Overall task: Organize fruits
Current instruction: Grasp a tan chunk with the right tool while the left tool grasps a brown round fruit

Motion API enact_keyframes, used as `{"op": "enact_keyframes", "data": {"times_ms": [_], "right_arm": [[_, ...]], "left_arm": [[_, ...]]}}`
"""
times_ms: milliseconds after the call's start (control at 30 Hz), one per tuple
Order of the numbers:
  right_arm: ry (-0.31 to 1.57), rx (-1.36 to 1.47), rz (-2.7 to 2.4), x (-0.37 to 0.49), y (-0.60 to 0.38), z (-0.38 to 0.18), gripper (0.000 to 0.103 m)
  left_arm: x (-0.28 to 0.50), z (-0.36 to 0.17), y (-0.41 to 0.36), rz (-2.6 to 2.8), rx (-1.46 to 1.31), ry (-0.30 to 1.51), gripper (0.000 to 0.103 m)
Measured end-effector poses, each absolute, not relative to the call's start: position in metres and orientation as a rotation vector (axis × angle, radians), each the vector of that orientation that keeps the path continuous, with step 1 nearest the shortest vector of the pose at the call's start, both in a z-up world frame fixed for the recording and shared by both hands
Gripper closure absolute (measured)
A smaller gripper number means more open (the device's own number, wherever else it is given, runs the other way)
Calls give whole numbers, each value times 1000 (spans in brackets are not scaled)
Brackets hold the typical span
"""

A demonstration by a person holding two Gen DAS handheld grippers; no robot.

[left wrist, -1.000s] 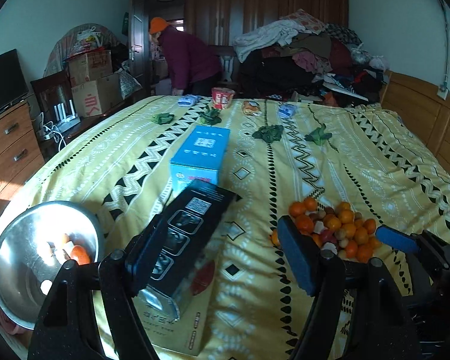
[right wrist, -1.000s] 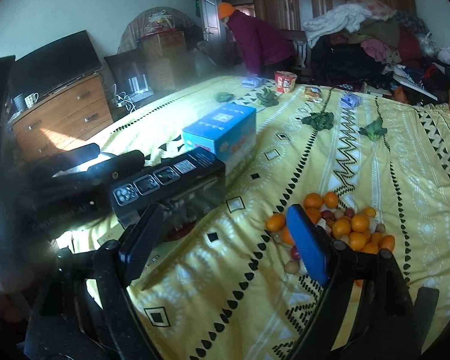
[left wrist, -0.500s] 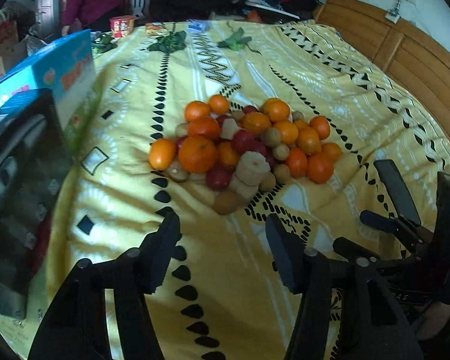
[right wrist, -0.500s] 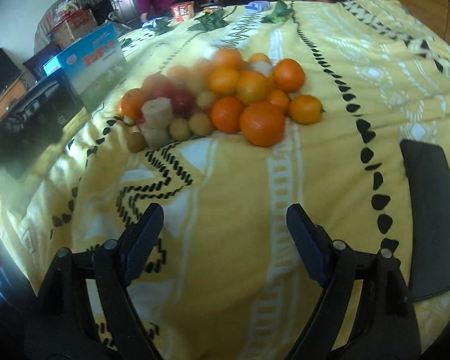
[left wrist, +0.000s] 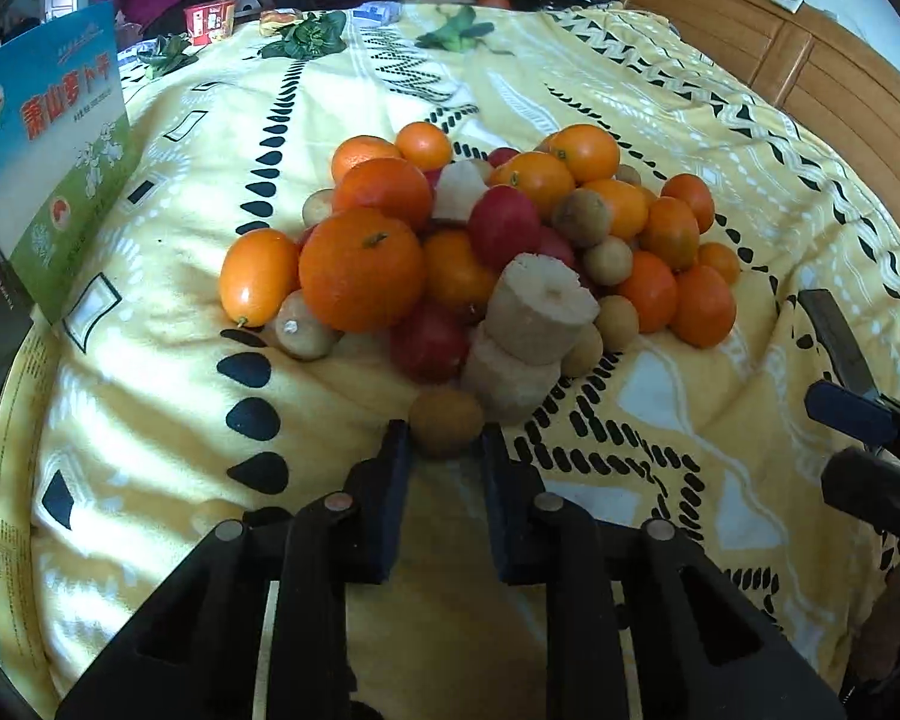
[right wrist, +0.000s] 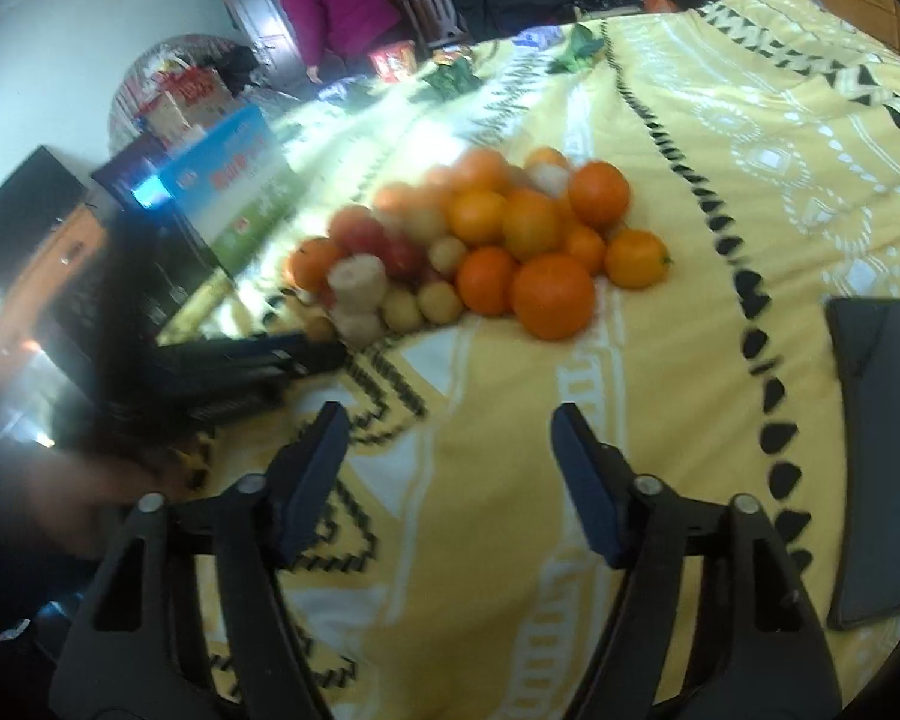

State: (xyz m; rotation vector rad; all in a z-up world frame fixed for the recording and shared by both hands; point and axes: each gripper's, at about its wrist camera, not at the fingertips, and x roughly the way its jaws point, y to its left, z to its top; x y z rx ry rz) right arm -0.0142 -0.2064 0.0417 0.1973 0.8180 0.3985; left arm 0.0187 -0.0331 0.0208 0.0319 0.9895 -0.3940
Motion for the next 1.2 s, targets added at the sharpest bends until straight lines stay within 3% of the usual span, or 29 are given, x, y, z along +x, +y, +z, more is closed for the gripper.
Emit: {"op": "enact_keyframes", "data": {"times_ms": [433, 533, 800, 1200], "right_arm": [[826, 163, 496, 47, -146, 38, 42], [848, 153, 494, 59, -136, 34, 52], [891, 85, 423, 70, -126, 26, 69], [780, -98, 333, 28, -113, 78, 69]], "left_arm": [[-4, 63, 12, -345, -62, 889, 80], [-6, 69, 16, -337, -64, 879, 80], [-8, 78, 16, -331, -78, 869, 80], [-26, 121, 16, -332, -77, 783, 80]]}}
